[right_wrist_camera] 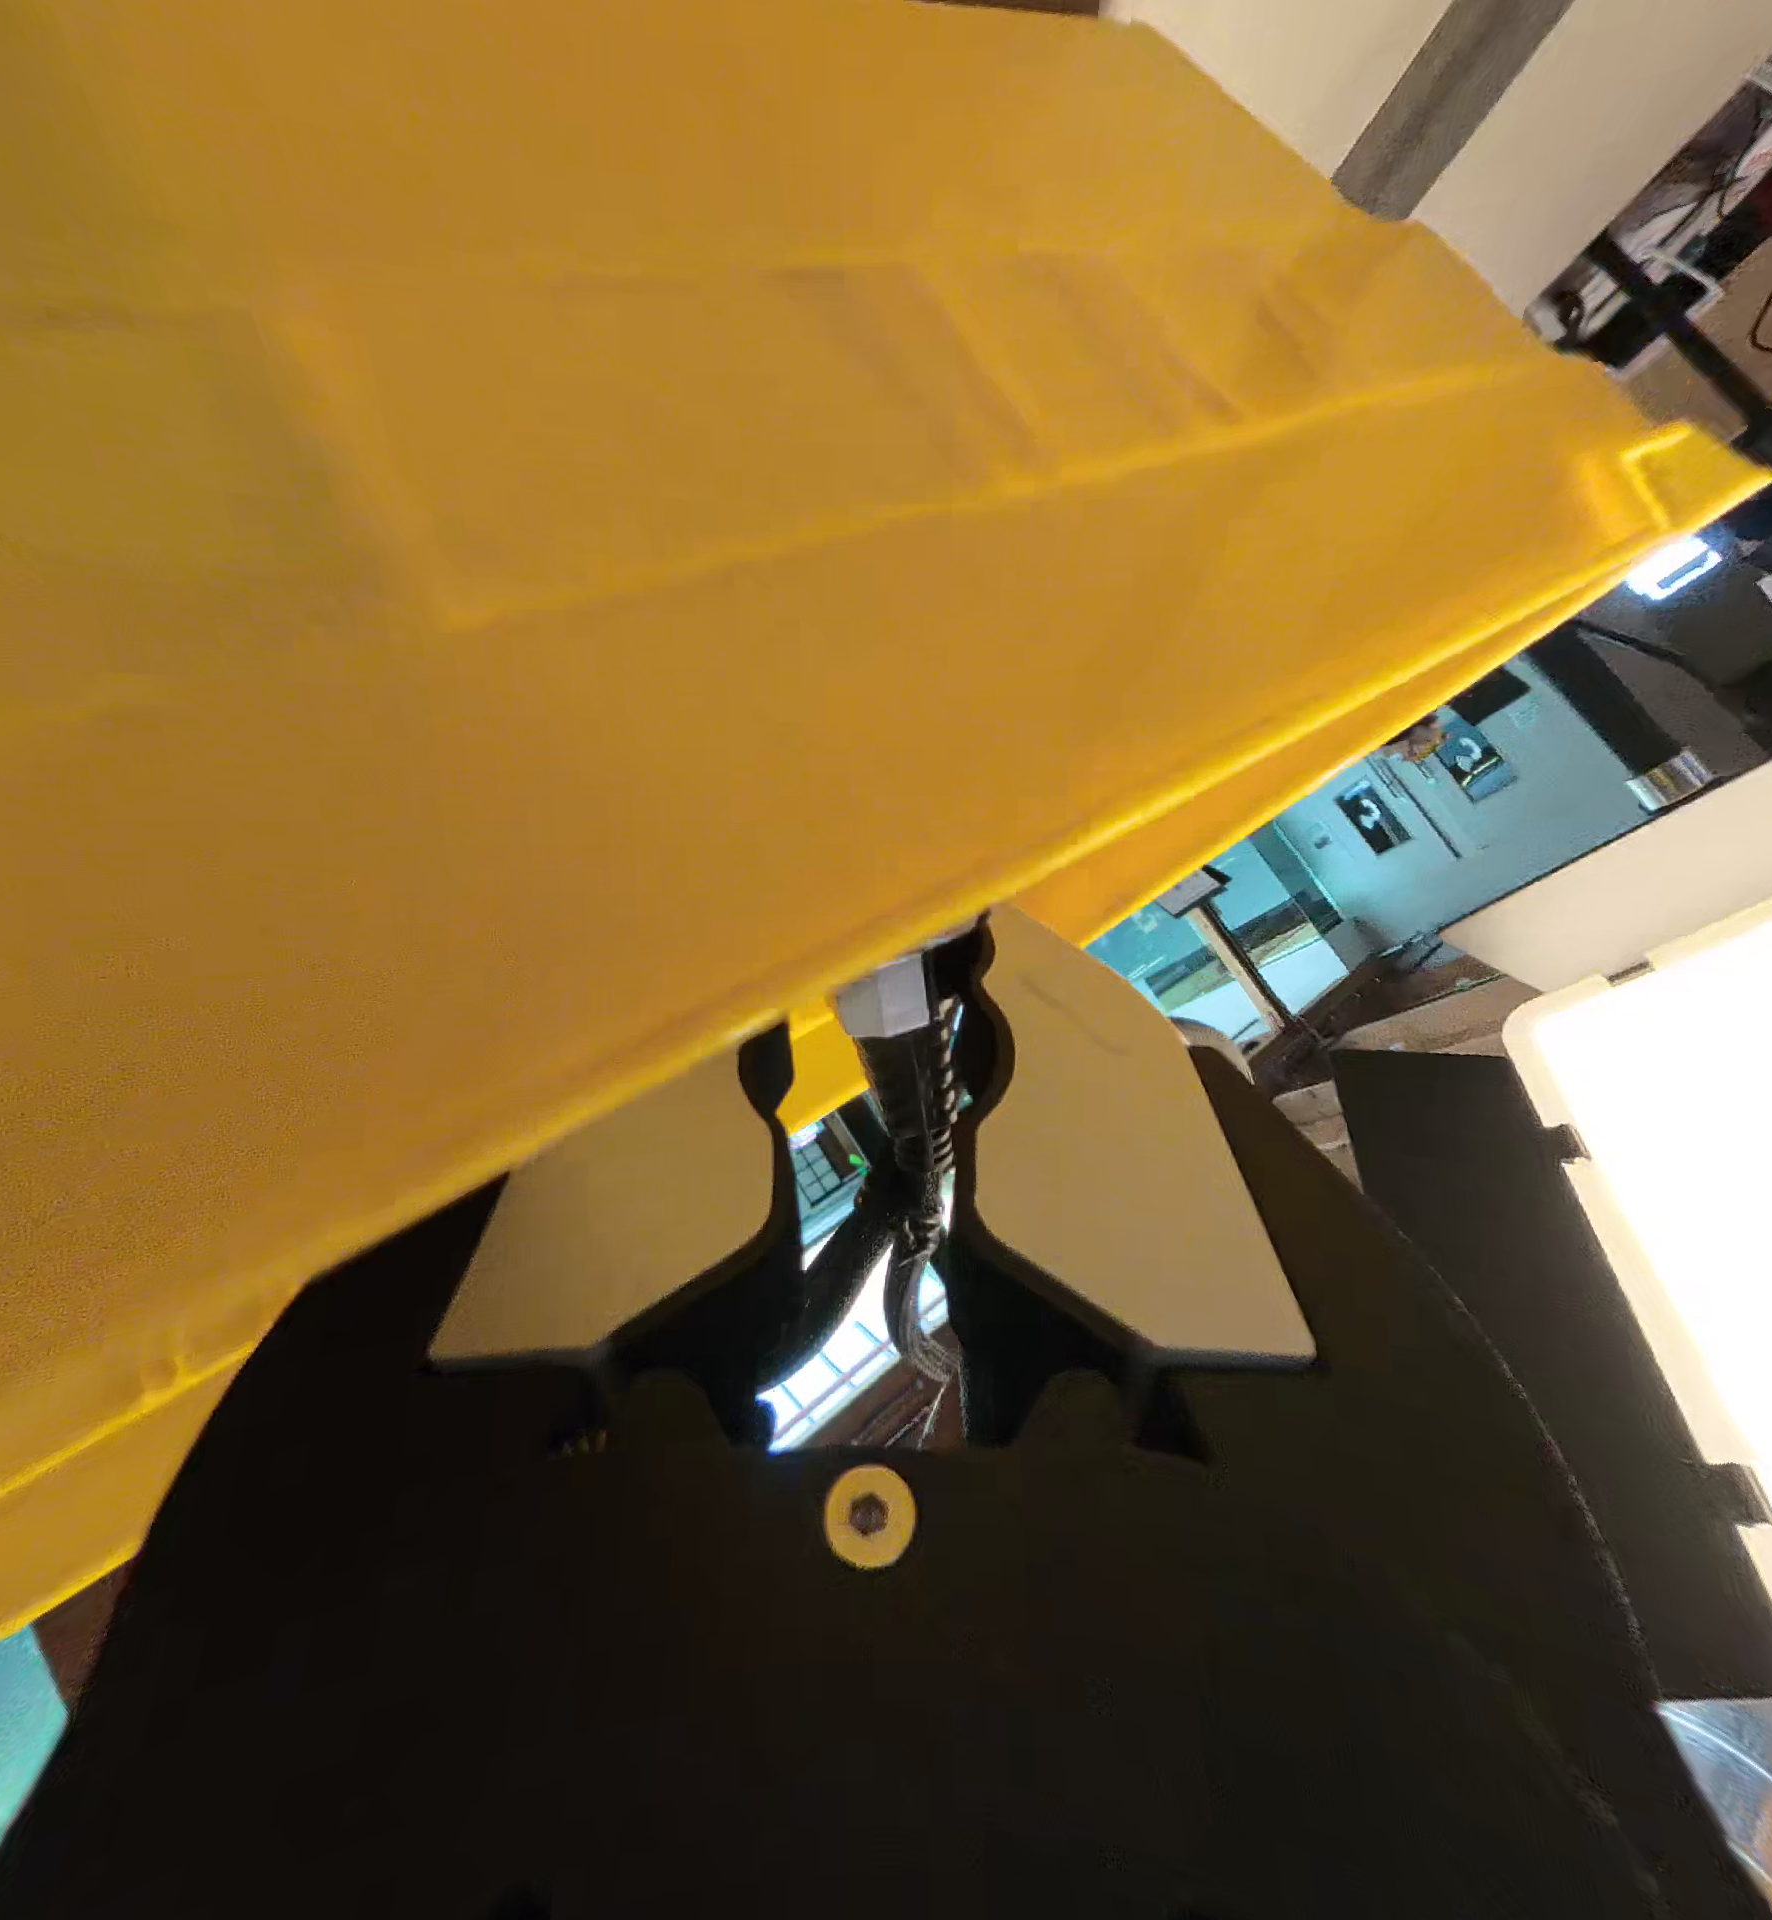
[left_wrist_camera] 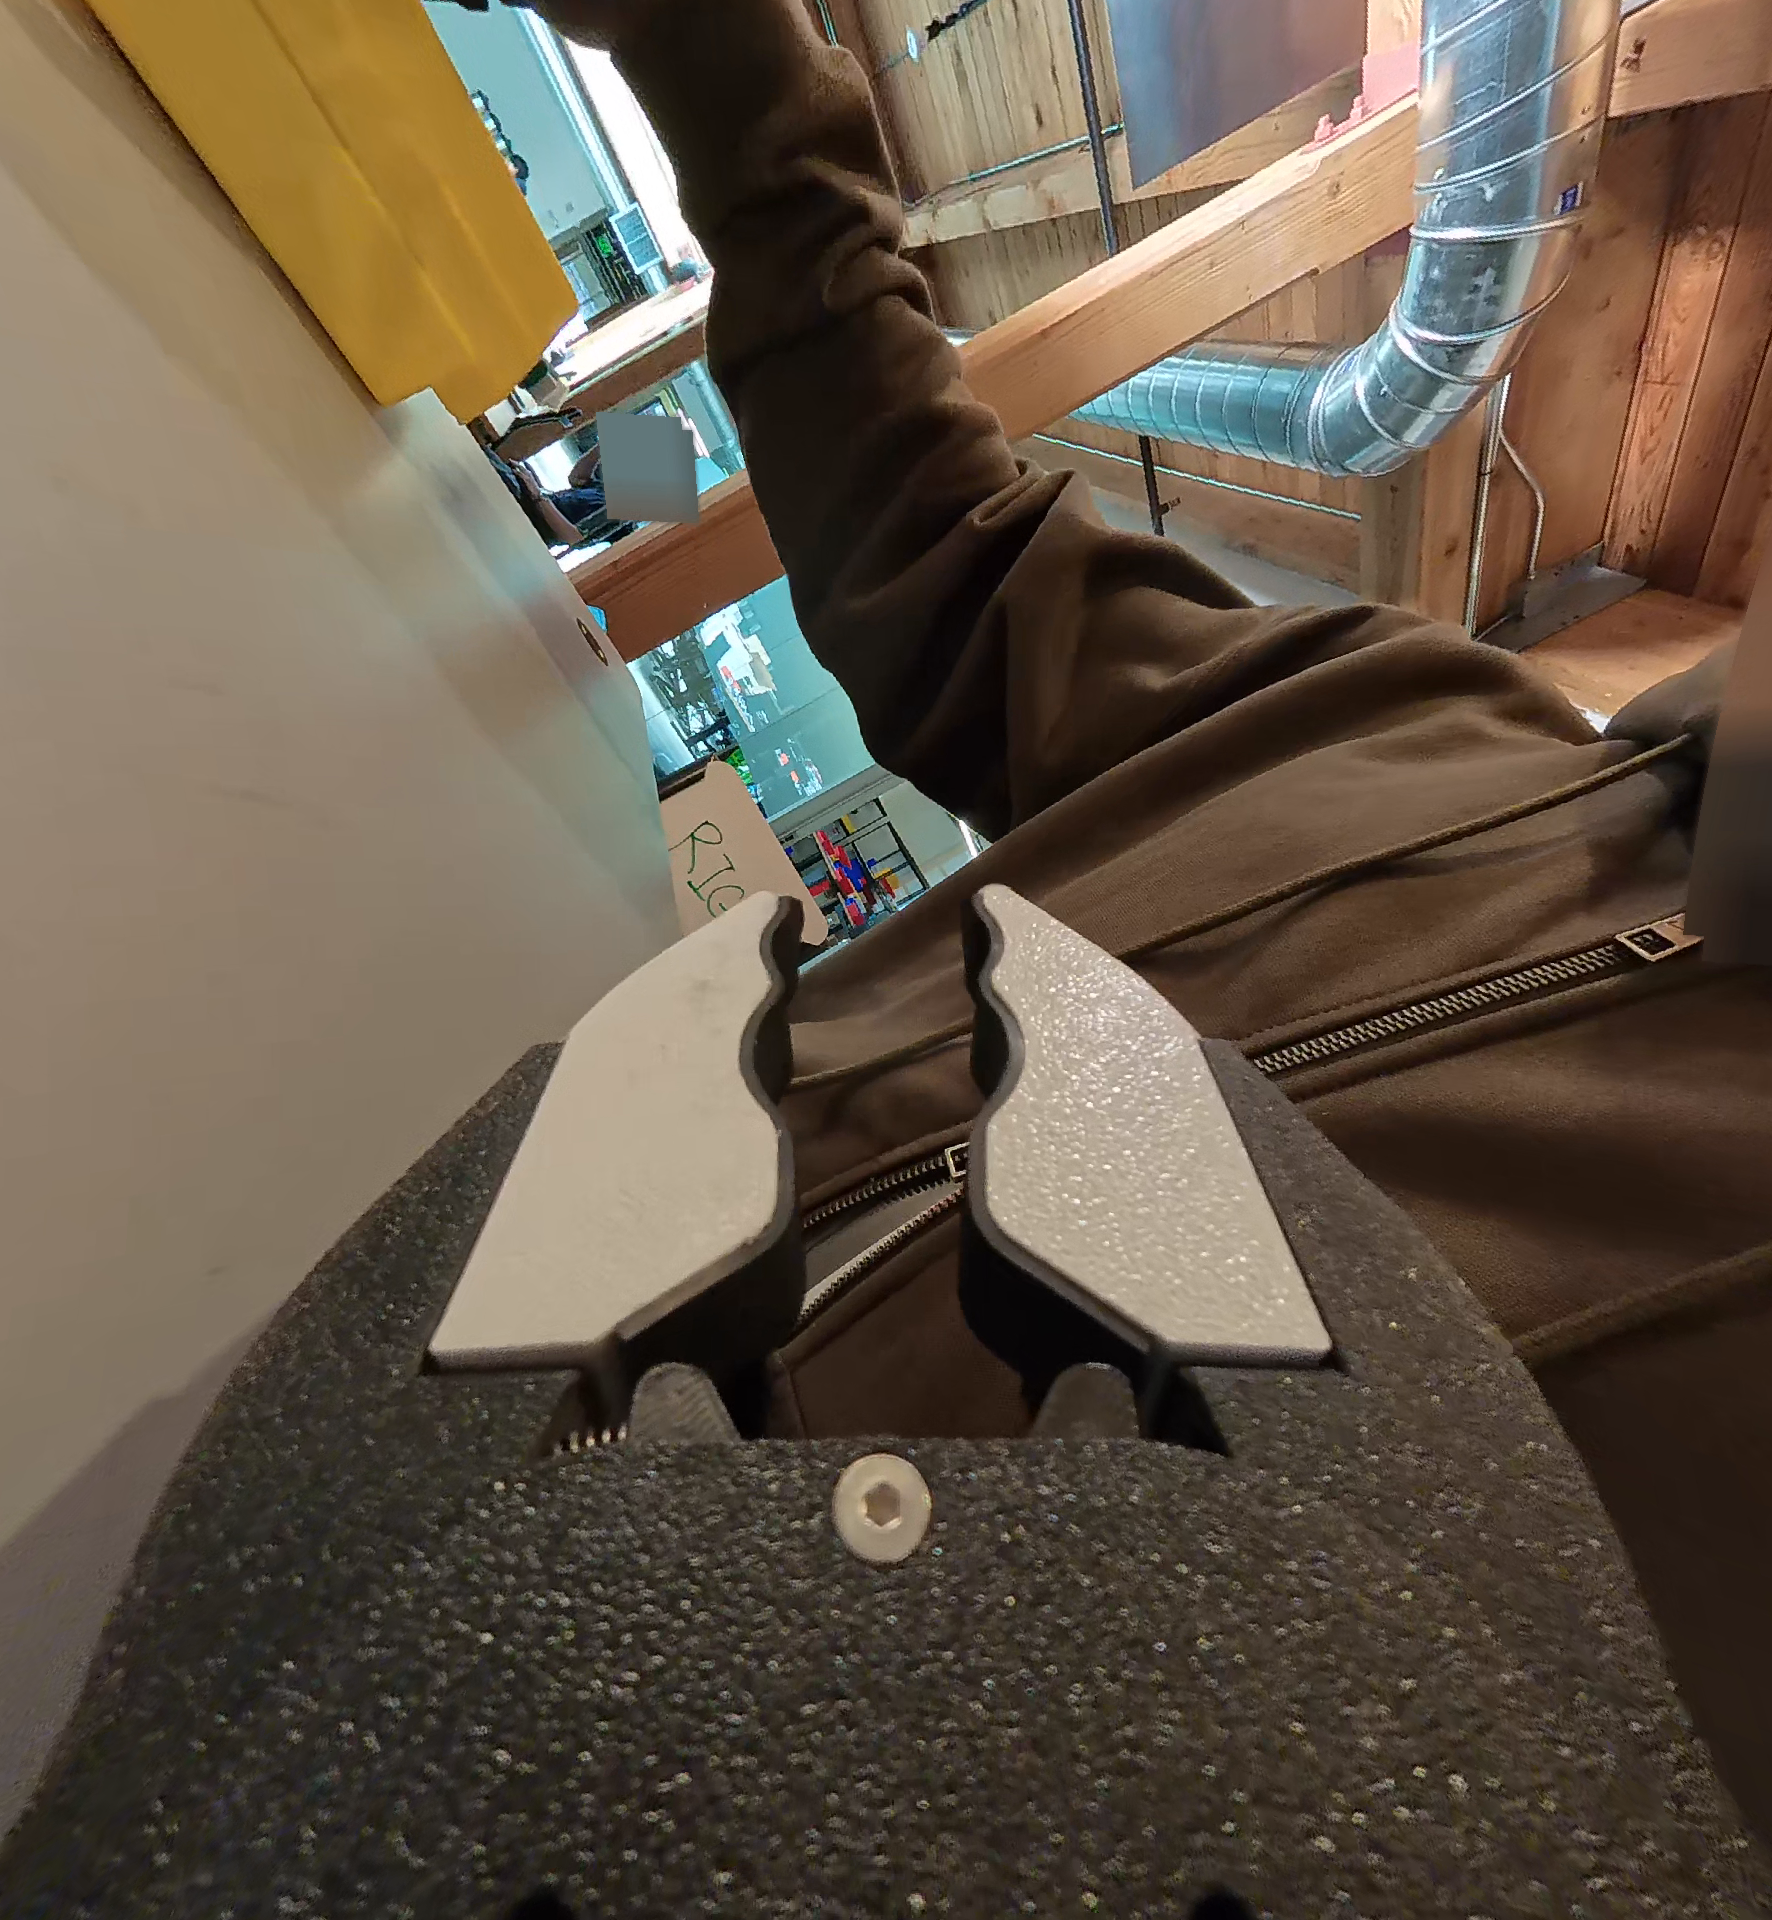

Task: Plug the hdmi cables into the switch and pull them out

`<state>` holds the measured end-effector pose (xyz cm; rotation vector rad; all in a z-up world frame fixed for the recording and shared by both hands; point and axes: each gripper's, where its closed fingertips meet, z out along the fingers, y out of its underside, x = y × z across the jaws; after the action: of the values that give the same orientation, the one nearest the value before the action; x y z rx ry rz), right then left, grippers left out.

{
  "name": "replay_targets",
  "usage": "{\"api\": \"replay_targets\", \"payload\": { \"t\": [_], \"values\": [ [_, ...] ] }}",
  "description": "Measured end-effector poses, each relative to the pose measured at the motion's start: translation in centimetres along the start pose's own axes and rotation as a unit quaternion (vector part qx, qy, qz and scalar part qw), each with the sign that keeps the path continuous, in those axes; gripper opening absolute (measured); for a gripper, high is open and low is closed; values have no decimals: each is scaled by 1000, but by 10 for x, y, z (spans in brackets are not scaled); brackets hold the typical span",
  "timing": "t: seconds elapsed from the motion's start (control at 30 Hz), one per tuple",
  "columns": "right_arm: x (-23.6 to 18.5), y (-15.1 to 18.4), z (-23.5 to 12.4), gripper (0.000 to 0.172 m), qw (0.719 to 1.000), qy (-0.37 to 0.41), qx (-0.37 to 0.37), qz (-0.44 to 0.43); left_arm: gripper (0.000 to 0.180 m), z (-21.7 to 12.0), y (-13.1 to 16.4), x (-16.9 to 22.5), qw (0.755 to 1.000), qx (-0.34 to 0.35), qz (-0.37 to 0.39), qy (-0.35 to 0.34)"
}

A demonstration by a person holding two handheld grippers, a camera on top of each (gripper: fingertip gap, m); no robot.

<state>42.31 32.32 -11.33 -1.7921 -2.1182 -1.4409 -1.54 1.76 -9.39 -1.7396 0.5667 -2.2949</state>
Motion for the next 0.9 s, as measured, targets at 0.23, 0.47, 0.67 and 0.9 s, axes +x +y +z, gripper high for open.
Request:
{"api": "replay_targets", "payload": {
  "t": [0.23,0.47,0.67,0.9],
  "values": [
    [5,7,-10,37,996,-28,6,81,26,-8,-13,0,999,47,16,-18],
    [-2,32,-57,43,943,-70,54,321,33,-45,-59,-13,957,190,141,-168],
    [-26,-1,-115,48,845,-113,166,495,49,-80,-92,-6,872,249,292,-305],
    [-61,-37,-158,63,735,-205,273,586,78,-135,-119,35,745,274,456,-403]
  ]
}}
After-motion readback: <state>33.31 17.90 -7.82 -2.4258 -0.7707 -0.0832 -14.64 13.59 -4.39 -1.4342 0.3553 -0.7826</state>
